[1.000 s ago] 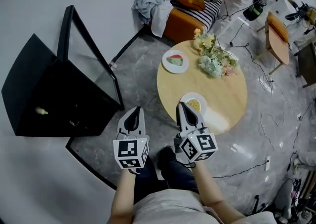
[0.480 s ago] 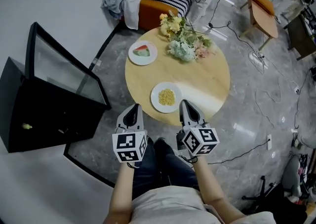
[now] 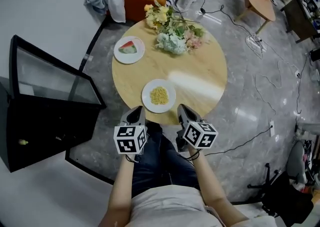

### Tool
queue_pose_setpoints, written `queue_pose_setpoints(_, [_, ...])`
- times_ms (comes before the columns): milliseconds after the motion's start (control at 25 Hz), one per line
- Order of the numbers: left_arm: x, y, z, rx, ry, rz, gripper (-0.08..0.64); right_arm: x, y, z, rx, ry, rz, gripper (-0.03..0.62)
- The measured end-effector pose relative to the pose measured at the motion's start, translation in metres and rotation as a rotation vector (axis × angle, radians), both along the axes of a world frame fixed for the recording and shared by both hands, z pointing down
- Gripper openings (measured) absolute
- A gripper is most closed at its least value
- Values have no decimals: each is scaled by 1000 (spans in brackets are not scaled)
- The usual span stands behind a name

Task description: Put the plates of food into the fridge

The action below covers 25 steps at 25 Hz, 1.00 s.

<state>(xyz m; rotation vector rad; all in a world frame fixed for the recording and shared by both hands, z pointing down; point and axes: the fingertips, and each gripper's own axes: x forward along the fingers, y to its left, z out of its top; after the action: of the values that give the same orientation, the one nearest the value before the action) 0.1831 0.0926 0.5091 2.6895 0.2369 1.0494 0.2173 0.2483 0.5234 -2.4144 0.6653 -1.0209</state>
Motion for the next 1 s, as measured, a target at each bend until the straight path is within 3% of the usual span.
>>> queue_pose_setpoints(120, [4,-3,15,-33,-61,-16,9,2,-1,21,-23,-85,-6,12])
queue_pose_setpoints(320, [11,-7,40,-61,-133,-42,11,12,-7,38,-9,-152,-14,12])
queue_pose_setpoints(560, [10,-8,61,-105,-222,-50,80,14,-15,50,36,-228,-46,14])
queue_pose_setpoints(720, [10,-8,69,-132,-259,-47,91,13,-15,59,40,-277,-61,77])
queue_pose_setpoints(1000, [16,-8,70,-203,-277,-67,91,19,-17,60,83,-325,-50,80])
